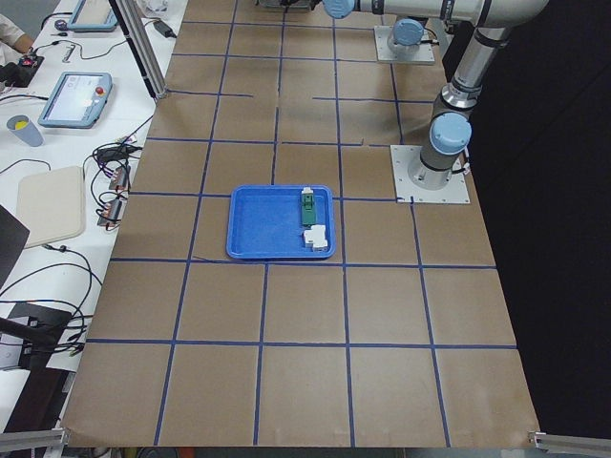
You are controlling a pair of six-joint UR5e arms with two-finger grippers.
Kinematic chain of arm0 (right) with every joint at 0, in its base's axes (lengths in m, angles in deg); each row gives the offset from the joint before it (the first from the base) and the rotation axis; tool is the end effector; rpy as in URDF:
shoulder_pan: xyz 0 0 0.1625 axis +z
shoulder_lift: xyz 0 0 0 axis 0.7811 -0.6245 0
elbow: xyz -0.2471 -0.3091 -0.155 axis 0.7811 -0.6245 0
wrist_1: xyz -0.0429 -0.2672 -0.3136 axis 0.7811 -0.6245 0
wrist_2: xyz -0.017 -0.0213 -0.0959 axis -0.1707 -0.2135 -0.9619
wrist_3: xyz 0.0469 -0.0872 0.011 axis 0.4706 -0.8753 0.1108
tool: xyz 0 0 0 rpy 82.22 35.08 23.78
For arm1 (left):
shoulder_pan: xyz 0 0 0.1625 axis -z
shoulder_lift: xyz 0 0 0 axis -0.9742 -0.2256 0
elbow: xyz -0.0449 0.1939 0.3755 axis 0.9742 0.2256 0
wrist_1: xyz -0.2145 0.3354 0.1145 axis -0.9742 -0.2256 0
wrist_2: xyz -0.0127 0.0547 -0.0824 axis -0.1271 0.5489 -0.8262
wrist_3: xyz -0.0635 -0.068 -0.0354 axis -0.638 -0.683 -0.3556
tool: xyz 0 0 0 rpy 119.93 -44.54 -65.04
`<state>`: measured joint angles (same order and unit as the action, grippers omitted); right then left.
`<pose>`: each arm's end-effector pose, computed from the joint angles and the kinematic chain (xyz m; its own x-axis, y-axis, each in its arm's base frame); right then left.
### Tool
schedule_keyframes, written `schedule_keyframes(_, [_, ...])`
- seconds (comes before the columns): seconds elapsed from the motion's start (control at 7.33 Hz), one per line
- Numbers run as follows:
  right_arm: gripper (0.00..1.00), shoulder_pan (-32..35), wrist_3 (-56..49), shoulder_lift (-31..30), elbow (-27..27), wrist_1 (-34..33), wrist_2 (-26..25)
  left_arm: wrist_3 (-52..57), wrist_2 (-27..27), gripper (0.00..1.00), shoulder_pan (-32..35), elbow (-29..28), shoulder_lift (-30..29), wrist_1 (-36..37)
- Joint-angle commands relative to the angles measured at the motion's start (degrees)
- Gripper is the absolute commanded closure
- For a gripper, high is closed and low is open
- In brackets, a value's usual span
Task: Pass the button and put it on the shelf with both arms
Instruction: 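Open the left gripper and withdraw it while the right gripper carries the button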
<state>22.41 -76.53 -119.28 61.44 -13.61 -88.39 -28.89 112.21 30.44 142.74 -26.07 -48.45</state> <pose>0.0496 -0.4601 0.5214 -0.1677 -0.9858 0.0082 -0.8893 0.1477 -0.4327 -0.3048 -0.4297 0.4890 -0.3873 0.9207 -0.0476 0.8452 0.3339 -0.4173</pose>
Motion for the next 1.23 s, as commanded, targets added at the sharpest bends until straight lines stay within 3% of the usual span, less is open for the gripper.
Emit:
schedule_keyframes(0.0, [1.00,-8.78,0.00,0.07,-1.73,-0.21,-5.20,-8.63,5.22,0.00,-5.76,-1.47,2.37,-9.97])
schedule_keyframes(0.27, [1.00,-13.37,0.78,1.29,-3.06,-2.05,-7.41,-12.80,13.88,0.00,-11.50,-5.50,2.80,-18.74])
schedule_keyframes(0.55, [1.00,-17.93,2.10,2.43,-2.88,-7.40,-11.27,-19.92,15.16,0.00,-14.58,-6.84,3.24,-25.43])
schedule_keyframes(0.82, [1.00,-24.17,2.81,5.07,-2.62,-12.66,-12.85,-19.67,16.13,0.00,-15.82,-5.45,3.77,-25.47])
schedule_keyframes(1.09, [1.00,-26.57,16.52,8.40,-2.53,-16.97,-14.52,-24.71,22.00,0.00,-16.44,-4.91,3.43,-24.94])
